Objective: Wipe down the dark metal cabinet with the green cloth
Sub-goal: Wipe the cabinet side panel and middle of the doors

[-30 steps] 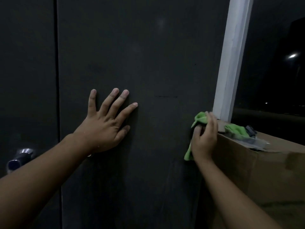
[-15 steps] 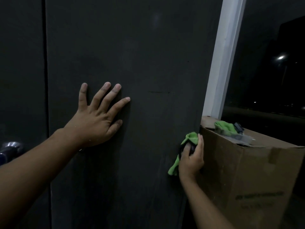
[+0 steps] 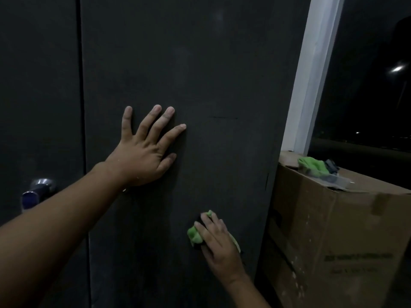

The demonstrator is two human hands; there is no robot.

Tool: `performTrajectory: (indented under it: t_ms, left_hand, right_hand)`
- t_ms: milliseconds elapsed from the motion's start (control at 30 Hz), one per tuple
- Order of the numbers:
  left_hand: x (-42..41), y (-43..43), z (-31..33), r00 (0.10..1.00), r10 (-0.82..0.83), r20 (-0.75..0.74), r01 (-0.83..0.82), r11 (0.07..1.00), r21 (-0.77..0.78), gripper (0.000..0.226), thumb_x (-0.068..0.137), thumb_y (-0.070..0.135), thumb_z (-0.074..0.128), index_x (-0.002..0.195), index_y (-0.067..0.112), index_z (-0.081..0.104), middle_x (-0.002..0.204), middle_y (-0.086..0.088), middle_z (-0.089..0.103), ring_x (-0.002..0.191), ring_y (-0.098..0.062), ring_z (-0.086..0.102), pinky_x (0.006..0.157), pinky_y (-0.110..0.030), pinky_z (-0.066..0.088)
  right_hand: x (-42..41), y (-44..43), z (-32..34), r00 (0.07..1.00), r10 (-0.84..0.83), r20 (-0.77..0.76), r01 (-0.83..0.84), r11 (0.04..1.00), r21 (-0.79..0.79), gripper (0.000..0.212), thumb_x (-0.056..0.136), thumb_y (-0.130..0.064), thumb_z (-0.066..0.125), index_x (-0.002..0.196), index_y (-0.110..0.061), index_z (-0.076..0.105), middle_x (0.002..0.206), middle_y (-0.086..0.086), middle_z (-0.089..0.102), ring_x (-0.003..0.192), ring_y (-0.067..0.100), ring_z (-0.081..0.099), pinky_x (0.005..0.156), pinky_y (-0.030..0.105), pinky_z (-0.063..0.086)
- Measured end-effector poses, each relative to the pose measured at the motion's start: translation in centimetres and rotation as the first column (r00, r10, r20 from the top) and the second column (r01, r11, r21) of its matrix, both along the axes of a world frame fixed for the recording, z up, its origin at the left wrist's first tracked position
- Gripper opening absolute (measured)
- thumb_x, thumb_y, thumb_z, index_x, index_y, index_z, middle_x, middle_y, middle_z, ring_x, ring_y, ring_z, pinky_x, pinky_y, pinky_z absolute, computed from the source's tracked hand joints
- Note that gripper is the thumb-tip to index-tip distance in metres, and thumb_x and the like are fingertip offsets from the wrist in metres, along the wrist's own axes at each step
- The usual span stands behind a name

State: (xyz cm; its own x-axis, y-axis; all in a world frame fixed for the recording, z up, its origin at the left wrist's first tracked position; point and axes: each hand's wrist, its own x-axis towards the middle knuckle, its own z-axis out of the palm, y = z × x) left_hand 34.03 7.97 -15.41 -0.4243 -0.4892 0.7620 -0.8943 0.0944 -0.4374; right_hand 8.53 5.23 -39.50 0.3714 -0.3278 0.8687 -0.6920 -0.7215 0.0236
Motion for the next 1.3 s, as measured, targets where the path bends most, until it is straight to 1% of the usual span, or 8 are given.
performTrajectory:
  t_ms: [133, 333, 467, 567, 733, 933, 1167, 1300]
  left_hand:
    - [0.0, 0.2, 0.1, 1.000, 0.000, -0.007, 0.000, 0.999, 0.035, 0.070, 0.092, 0.060, 0.017, 0.155, 0.033, 0.001, 0.163, -0.007, -0.011, 0.149, -0.026, -0.018, 0.110, -0.064, -0.017]
    - [0.0, 0.2, 0.2, 1.000, -0.008, -0.026, 0.009, 0.998, 0.066, 0.071, 0.092, 0.061, 0.016, 0.154, 0.034, -0.006, 0.162, -0.004, -0.020, 0.146, -0.024, -0.027, 0.109, -0.063, -0.020]
    - [0.0, 0.5, 0.2, 0.999, -0.017, -0.033, 0.020, 0.996, 0.086, 0.072, 0.092, 0.059, 0.019, 0.155, 0.033, -0.003, 0.162, -0.005, -0.019, 0.147, -0.024, -0.025, 0.109, -0.064, -0.018]
    - [0.2, 0.9, 0.5, 0.999, -0.043, -0.020, 0.046, 0.991, 0.123, 0.070, 0.094, 0.059, 0.022, 0.155, 0.036, -0.004, 0.162, -0.003, -0.021, 0.146, -0.021, -0.025, 0.109, -0.060, -0.022]
    - [3.3, 2.9, 0.9, 0.985, -0.169, 0.012, 0.161, 0.955, 0.247, 0.063, 0.099, 0.046, 0.034, 0.154, 0.041, 0.003, 0.162, 0.010, -0.017, 0.148, -0.013, -0.017, 0.117, -0.044, -0.019]
    - [9.9, 7.3, -0.3, 0.971, -0.222, -0.091, 0.240, 0.914, 0.327, 0.041, 0.088, 0.016, 0.063, 0.122, 0.038, 0.060, 0.153, 0.019, 0.032, 0.125, -0.021, 0.038, 0.107, -0.038, 0.033]
    - [13.9, 11.1, -4.8, 0.992, 0.042, -0.116, -0.007, 0.959, 0.282, 0.045, 0.090, 0.031, 0.063, 0.132, 0.037, 0.049, 0.139, 0.005, 0.045, 0.127, -0.022, 0.036, 0.105, -0.044, 0.032]
    - [15.0, 11.8, -7.9, 0.902, 0.156, -0.403, 0.009, 0.926, 0.377, 0.039, 0.097, 0.044, 0.047, 0.135, 0.036, 0.041, 0.139, 0.005, 0.030, 0.125, -0.018, 0.027, 0.104, -0.036, 0.023]
  right_hand:
    - [-2.3, -0.5, 0.1, 0.966, -0.094, 0.239, 0.063, 0.989, 0.137, 0.076, 0.090, -0.012, 0.058, 0.152, -0.045, 0.030, 0.162, -0.022, 0.023, 0.151, 0.010, 0.020, 0.124, 0.032, 0.008]
    - [5.4, 1.0, 4.6, 0.301, -0.286, 0.910, 0.010, 0.955, 0.297, 0.051, 0.098, -0.011, 0.051, 0.147, -0.022, 0.045, 0.160, -0.005, 0.033, 0.149, 0.016, 0.028, 0.117, 0.048, 0.033]
    - [10.9, 1.8, 6.2, 0.669, -0.034, 0.742, -0.022, 0.998, 0.066, 0.055, 0.087, -0.012, 0.047, 0.142, -0.011, 0.053, 0.155, 0.004, 0.041, 0.150, 0.023, 0.028, 0.122, 0.042, 0.024]
    - [13.9, 2.9, 6.7, 0.956, 0.172, 0.237, -0.171, 0.985, -0.024, 0.052, 0.089, -0.009, 0.051, 0.141, -0.010, 0.054, 0.153, 0.009, 0.046, 0.149, 0.028, 0.028, 0.123, 0.044, 0.020]
    - [12.7, 2.2, 7.6, 0.876, 0.197, -0.440, -0.281, 0.950, -0.135, 0.040, 0.102, -0.012, 0.043, 0.138, -0.019, 0.059, 0.151, 0.002, 0.049, 0.145, 0.022, 0.037, 0.114, 0.042, 0.033]
    - [13.6, 3.0, 9.2, 0.970, 0.142, 0.197, -0.119, 0.985, -0.124, 0.048, 0.089, 0.002, 0.066, 0.135, -0.007, 0.061, 0.145, 0.010, 0.055, 0.140, 0.023, 0.046, 0.117, 0.034, 0.034]
    - [16.7, 3.5, 4.0, 0.876, 0.230, -0.424, -0.331, 0.927, -0.180, 0.035, 0.099, -0.008, 0.054, 0.132, -0.014, 0.064, 0.142, 0.006, 0.058, 0.138, 0.023, 0.048, 0.108, 0.039, 0.044]
    - [16.8, 3.7, 6.2, 0.870, 0.206, -0.448, -0.332, 0.916, -0.225, 0.038, 0.099, -0.006, 0.053, 0.137, -0.011, 0.060, 0.142, 0.008, 0.058, 0.137, 0.023, 0.049, 0.105, 0.038, 0.047]
